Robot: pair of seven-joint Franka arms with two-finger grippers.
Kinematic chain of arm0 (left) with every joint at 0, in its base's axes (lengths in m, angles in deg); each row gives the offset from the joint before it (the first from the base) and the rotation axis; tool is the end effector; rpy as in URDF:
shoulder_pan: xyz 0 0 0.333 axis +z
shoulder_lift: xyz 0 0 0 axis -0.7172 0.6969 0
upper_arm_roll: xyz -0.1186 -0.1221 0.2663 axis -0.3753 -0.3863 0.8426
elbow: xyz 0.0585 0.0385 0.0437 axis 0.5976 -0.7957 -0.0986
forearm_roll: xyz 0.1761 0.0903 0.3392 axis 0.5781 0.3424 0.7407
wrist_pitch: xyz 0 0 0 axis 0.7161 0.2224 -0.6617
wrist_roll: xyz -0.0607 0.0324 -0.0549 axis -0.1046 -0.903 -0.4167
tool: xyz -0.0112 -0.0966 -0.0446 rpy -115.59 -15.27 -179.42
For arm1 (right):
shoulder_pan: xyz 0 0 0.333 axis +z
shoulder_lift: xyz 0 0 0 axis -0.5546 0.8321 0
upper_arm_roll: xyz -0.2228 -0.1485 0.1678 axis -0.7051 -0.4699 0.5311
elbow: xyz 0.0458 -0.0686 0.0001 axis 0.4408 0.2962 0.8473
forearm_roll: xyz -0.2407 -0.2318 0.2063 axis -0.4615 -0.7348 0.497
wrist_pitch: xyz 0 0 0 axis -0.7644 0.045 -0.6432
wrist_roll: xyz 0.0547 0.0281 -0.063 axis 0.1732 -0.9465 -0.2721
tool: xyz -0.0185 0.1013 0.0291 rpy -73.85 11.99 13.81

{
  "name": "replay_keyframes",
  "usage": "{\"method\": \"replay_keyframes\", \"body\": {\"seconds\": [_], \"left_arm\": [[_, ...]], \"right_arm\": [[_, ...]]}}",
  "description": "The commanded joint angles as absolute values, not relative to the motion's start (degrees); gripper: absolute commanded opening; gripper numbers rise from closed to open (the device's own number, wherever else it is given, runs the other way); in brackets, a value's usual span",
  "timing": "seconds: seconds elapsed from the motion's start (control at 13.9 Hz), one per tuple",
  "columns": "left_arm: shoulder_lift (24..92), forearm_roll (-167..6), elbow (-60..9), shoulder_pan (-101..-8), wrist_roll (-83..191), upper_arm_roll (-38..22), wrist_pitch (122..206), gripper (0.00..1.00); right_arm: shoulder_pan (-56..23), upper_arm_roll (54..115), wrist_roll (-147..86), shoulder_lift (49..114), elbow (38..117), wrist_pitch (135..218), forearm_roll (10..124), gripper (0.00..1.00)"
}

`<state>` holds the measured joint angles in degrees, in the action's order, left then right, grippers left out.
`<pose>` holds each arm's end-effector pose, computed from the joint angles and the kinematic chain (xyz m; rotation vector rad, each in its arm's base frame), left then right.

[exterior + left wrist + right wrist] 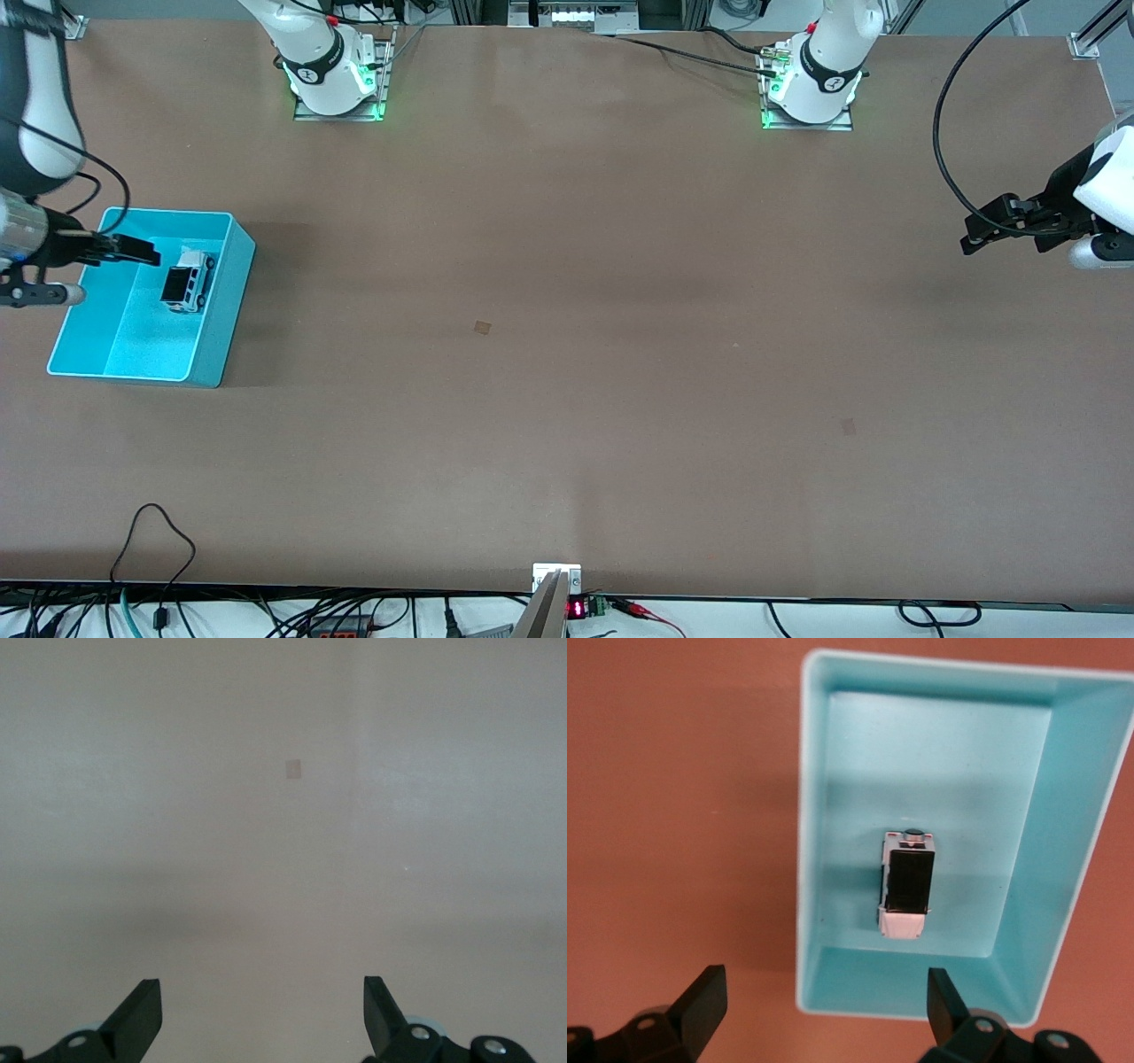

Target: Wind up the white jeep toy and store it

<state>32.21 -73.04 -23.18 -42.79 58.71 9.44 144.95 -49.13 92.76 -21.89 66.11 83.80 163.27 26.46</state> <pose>0.5608 0.0163 0.5800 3.1148 0.0961 0.0222 0.5638 -0.1318 0.4397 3.1234 0.0576 -0.3048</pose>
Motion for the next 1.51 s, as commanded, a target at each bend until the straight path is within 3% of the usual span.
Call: {"method": "replay_keyframes", "body": {"seconds": [0.0,0.36,0.57,0.72,1.44], "left_arm": [[31.2,-73.8,-23.8,-42.5,59.0,9.4,145.2,1.00],[31.2,-73.8,-23.8,-42.5,59.0,9.4,145.3,1.00],[31.2,-73.8,-23.7,-42.5,59.0,9.4,145.3,1.00],[31.2,-73.8,-23.7,-42.5,59.0,9.4,145.4,1.00],[31.2,-73.9,-23.7,-42.5,59.0,9.3,145.9,1.00]], "right_arm": [[-46.4,93.4,-21.5,67.1,74.2,154.2,27.2,1.00],[-40.0,92.4,-21.6,66.4,62.8,143.5,26.5,1.00],[-33.4,86.6,-22.1,62.9,63.6,142.9,26.6,1.00],[-33.1,86.2,-22.2,61.0,66.8,143.6,28.2,1.00],[-32.2,86.2,-22.0,61.1,67.9,145.8,27.9,1.00]]}}
